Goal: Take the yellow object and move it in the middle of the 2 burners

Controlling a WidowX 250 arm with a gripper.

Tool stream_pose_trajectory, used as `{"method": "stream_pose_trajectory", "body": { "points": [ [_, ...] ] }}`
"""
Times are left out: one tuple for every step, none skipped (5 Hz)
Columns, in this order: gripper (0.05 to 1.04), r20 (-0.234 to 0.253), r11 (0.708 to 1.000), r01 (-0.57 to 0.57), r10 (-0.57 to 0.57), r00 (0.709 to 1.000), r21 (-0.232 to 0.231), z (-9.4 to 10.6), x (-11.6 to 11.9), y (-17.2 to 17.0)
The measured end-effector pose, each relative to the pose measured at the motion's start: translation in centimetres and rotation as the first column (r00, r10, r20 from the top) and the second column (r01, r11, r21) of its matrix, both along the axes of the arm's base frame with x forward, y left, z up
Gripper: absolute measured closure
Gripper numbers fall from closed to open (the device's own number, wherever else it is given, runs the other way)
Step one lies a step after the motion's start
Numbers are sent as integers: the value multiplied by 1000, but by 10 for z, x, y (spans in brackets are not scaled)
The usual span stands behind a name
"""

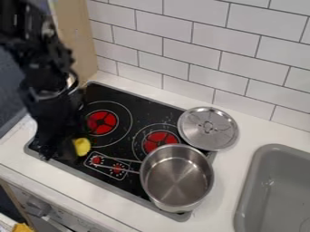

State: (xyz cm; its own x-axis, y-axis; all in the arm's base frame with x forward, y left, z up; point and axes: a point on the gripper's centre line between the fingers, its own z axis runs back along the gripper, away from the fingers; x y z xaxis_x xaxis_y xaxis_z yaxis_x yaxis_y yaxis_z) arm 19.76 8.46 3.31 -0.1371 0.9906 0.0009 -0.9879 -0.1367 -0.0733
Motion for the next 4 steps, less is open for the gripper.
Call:
{"method": "stream_pose_trajectory", "body": {
  "points": [
    [680, -14, 997, -41, 40, 999, -59, -12, 9, 12],
    [680, -26, 994, -17, 15, 1000, -105, -26, 21, 17],
    [680, -21, 994, -26, 24, 999, -108, -25, 27, 20],
    [680, -26, 991, -24, 21, 999, -132, -31, 36, 20]
  ]
}}
